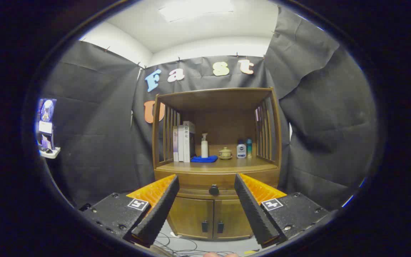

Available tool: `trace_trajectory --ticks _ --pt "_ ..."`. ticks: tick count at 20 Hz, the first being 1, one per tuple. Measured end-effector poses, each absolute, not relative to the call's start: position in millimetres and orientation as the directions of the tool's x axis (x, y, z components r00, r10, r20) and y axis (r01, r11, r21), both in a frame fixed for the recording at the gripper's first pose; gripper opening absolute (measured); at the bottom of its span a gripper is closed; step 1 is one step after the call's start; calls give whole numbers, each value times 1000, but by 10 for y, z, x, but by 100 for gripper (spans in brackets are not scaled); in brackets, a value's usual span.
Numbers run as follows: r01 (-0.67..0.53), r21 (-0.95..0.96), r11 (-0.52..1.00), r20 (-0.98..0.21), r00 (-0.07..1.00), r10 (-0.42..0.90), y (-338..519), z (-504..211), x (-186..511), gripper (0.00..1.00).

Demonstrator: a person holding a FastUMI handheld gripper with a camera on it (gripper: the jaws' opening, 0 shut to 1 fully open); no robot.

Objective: Pull open the drawer, take out the items inside it, and place them on the countertop above the cabinet.

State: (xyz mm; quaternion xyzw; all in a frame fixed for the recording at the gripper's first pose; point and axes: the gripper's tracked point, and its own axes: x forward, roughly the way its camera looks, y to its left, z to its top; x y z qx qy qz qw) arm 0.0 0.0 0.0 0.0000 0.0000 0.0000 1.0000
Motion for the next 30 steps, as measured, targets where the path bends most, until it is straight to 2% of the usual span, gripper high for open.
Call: trace_trajectory --ticks 7,15,22,30 --pt "-40 -23 999 -9 999 39 154 52 -21 100" --pt "7 3 1000 -43 999 -7 83 -55 245 100" --pt "17 4 1000 -102 995 -17 72 -318 698 100" --pt "34 -29 999 -106 994 -37 -66 -439 1351 100"
